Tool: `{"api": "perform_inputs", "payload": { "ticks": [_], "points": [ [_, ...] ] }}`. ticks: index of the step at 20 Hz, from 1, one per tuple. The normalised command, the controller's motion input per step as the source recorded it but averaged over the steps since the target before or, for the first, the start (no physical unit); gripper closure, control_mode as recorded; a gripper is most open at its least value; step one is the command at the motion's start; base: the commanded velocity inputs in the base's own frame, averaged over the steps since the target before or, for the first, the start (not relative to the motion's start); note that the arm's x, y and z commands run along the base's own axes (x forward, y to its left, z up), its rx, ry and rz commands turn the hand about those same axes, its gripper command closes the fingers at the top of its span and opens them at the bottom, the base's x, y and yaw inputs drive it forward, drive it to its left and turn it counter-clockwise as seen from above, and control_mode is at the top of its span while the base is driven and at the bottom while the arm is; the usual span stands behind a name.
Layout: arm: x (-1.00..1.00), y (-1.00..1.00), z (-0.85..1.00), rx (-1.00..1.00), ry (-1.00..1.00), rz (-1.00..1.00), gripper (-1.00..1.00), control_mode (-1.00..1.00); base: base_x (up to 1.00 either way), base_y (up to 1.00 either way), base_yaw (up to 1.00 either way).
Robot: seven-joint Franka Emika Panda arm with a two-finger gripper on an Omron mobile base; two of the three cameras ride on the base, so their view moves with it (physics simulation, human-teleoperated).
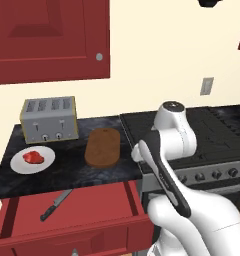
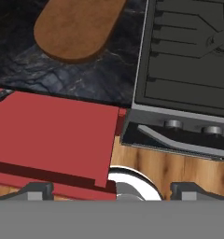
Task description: Pick up the knife from the drawer and place it on the cutting board. Then place the meat from the plate to the cutting board.
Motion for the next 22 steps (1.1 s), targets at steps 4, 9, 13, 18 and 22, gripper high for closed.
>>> {"api": "perform_inputs", "payload": {
  "ticks": [4,9,13,18,22],
  "points": [
    [0.00,0.00,0.00,0.00,0.00,0.00,-1.00,1.00,0.00,0.17,0.05],
    [0.00,0.00,0.00,0.00,0.00,0.00,-1.00,1.00,0.01,-0.55,0.32],
    [0.00,0.00,0.00,0.00,0.00,0.00,-1.00,1.00,-0.03,-0.81,0.33],
    [0.00,0.00,0.00,0.00,0.00,0.00,-1.00,1.00,0.02,0.05,0.23],
    [0.00,0.00,0.00,0.00,0.00,0.00,-1.00,1.00,0.00,0.13,0.24]
  ]
}}
